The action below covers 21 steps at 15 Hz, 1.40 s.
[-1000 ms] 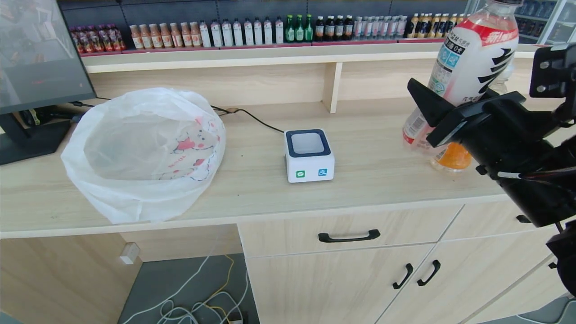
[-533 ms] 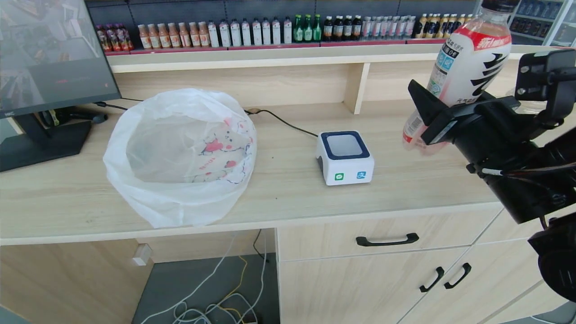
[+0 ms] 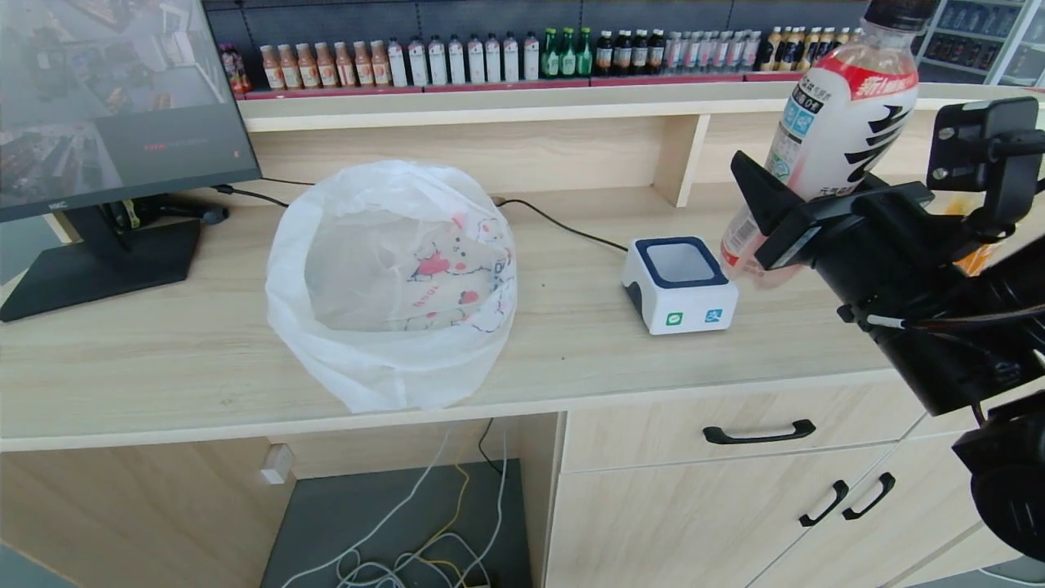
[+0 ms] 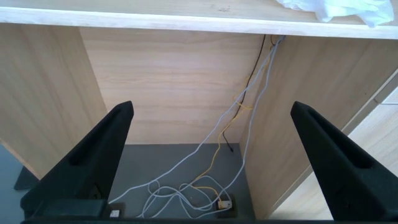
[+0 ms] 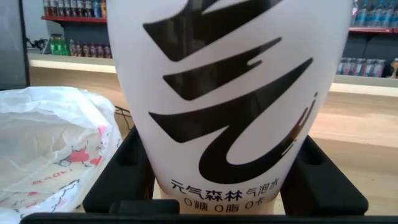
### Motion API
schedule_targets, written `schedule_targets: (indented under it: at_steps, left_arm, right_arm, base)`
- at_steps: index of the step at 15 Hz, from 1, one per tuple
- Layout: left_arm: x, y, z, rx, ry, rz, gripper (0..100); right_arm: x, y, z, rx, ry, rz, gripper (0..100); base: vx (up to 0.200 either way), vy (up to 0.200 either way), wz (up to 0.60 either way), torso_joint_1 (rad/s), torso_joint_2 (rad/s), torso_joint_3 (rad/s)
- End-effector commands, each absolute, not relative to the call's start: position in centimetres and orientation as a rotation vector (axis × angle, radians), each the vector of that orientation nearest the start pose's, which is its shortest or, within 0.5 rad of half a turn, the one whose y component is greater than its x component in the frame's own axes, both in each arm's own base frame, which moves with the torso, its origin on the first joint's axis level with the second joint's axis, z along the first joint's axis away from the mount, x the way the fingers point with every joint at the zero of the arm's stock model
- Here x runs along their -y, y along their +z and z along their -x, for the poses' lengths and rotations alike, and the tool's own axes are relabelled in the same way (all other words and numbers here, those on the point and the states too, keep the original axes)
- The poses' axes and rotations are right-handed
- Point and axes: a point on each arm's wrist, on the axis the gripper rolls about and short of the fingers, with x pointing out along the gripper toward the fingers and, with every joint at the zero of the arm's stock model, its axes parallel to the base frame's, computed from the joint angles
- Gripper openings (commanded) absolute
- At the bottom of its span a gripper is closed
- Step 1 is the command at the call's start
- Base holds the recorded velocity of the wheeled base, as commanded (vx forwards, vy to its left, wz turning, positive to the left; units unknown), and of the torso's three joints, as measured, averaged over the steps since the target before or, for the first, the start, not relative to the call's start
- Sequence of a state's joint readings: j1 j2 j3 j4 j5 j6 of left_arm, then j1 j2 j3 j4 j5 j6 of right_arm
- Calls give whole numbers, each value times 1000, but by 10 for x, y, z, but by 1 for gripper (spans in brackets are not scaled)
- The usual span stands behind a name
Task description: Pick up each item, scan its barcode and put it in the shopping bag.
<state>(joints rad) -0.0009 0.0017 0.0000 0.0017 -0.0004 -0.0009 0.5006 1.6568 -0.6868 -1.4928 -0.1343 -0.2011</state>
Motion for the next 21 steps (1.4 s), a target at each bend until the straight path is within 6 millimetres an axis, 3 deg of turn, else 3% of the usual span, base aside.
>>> schedule_targets:
  at_steps: [1,7,9,11,14,21]
  left_arm:
    - [0,75,23,-3,0,2,100]
    - [0,75,23,-3,0,2,100]
    - [0,75,23,-3,0,2,100]
    - [0,75,23,-3,0,2,100]
    - [0,75,23,-3,0,2,100]
    - [0,75,23,-3,0,2,100]
  right_arm:
    - [-139,247,-241,520,340,39,0]
    - [-144,243,-245,541,300,246,0]
    - [-150,253,-245,607,251,396,0]
    - [-156,266,-256,666,211,445,0]
    - [-165,270,-274,676,235,488,0]
    - [-145,275,-305,731,404,712,0]
  base:
    - [0,0,0,0,0,0]
    - [0,0,0,0,0,0]
    - [0,0,0,0,0,0]
    - [0,0,0,0,0,0]
    - [0,0,0,0,0,0]
    - [0,0,0,0,0,0]
